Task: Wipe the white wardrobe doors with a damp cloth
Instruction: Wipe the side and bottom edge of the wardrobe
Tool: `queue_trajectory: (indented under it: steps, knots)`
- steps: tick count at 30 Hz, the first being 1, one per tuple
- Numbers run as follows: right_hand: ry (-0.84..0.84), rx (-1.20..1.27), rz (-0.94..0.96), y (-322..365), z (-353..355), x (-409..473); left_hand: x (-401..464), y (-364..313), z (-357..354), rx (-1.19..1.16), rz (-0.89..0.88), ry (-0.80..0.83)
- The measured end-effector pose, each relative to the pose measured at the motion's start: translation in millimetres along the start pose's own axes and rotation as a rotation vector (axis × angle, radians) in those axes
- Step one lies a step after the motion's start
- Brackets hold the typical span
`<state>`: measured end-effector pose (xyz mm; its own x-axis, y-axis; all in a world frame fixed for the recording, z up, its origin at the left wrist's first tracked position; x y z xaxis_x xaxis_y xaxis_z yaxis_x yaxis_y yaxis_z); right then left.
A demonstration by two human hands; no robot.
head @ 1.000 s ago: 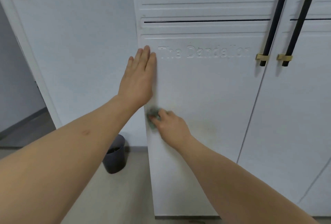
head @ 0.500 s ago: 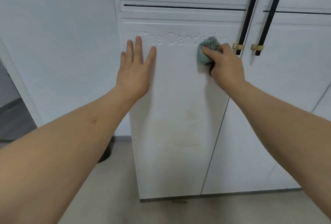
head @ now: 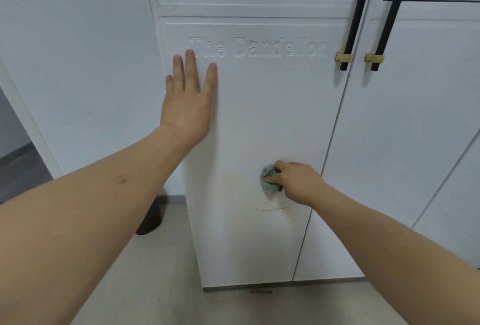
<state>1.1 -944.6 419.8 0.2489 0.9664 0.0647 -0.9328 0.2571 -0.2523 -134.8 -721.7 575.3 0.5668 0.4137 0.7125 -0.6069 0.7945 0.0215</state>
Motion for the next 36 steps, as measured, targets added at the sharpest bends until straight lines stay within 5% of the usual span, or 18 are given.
queue_trajectory:
  steps: [3,8,12,16,20,25,33,36]
  knots:
    - [-0.009,0.36,-0.113,-6,33,-2,-4,-9,11,-0.009,0.054,0.084]
    - [-0.343,1.046,-0.246,-3,127,-31,-23,-26,34,-0.29,0.016,0.363]
    - [-0.421,1.255,-0.215,13,177,-53,-56,-50,65,-0.767,-0.027,0.827]
    - [-0.489,1.422,-0.24,38,212,-76,-70,-57,105,-1.159,0.155,1.055]
    - [-0.586,1.565,-0.35,56,223,-97,-75,-58,138,-1.287,0.211,1.074]
    - [-0.667,1.533,-0.571,68,224,-122,-82,-59,154,-1.176,0.274,0.99]
    - [-0.698,1.489,-0.497,78,243,-131,-96,-70,173,-1.203,0.236,1.253]
    - [-0.704,1.451,-0.522,73,250,-137,-95,-72,176,-1.133,0.214,1.153]
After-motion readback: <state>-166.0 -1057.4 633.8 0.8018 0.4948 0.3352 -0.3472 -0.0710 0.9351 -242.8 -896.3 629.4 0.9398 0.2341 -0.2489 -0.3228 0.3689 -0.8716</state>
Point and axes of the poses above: each hand's wrist, its own x-axis towards the middle knuckle, its own z-axis out of the back of the hand, y = z × x, the point moved 3 cm from there along x, towards the middle knuckle, and after that the axes turned 14 degrees about z, right-handed, at the moved point
